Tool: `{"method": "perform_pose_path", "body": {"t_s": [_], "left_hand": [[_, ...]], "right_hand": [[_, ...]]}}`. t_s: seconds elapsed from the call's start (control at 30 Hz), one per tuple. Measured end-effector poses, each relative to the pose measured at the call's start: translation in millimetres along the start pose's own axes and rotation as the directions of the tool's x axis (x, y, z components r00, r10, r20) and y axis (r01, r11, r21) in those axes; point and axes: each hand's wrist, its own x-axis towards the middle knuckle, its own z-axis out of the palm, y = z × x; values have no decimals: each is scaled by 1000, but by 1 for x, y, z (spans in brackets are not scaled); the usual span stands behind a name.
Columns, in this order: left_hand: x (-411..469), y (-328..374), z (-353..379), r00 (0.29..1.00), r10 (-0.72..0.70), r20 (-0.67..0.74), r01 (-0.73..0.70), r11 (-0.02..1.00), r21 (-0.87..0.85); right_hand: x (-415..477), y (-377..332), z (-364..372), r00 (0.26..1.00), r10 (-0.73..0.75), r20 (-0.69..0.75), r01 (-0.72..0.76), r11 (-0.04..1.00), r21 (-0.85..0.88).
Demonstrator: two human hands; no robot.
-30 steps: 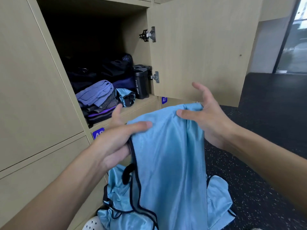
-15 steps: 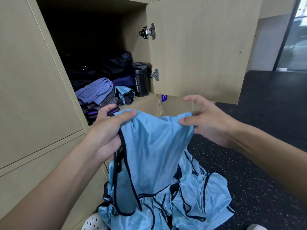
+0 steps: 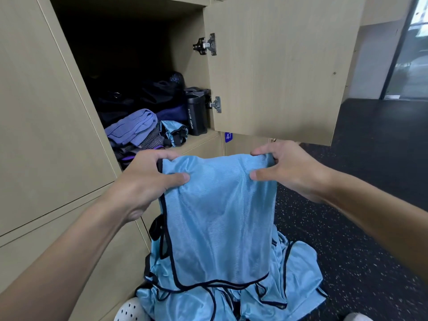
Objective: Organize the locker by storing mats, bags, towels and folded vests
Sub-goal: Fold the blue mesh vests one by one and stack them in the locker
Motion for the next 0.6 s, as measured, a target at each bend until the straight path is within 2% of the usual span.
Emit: {"method": "perform_pose_path", "body": {"t_s": [0.07, 0.13, 0.23, 0.4, 0.47, 0.53, 0.6], "left_hand": [[-2, 1, 0, 999, 3, 36, -4, 999, 51], [-2, 0, -1, 999, -4, 48, -2, 992, 128], [-1, -6, -2, 999, 22, -31, -10, 944, 330], [4, -16, 1, 983, 183, 5, -161, 853, 496], [5, -17, 6, 971, 239, 3, -202, 816, 541], [7, -18, 11, 973, 230, 4, -194, 810, 554], [8, -20, 15, 988, 155, 2, -132, 835, 535]], "right_hand": [[0, 0, 1, 999, -26, -34, 23, 997, -75], [0, -1, -2, 995, -61, -76, 55, 995, -81], [-2, 1, -8, 995, -71, -74, 67, 996, -54], [-4, 4, -7, 992, -113, -52, 102, 979, -175], [-3, 5, -6, 995, -80, -61, 69, 983, -171], [-3, 4, -4, 996, -53, -75, 40, 985, -170], [-3, 2, -2, 997, -16, -80, 2, 985, -171]]}}
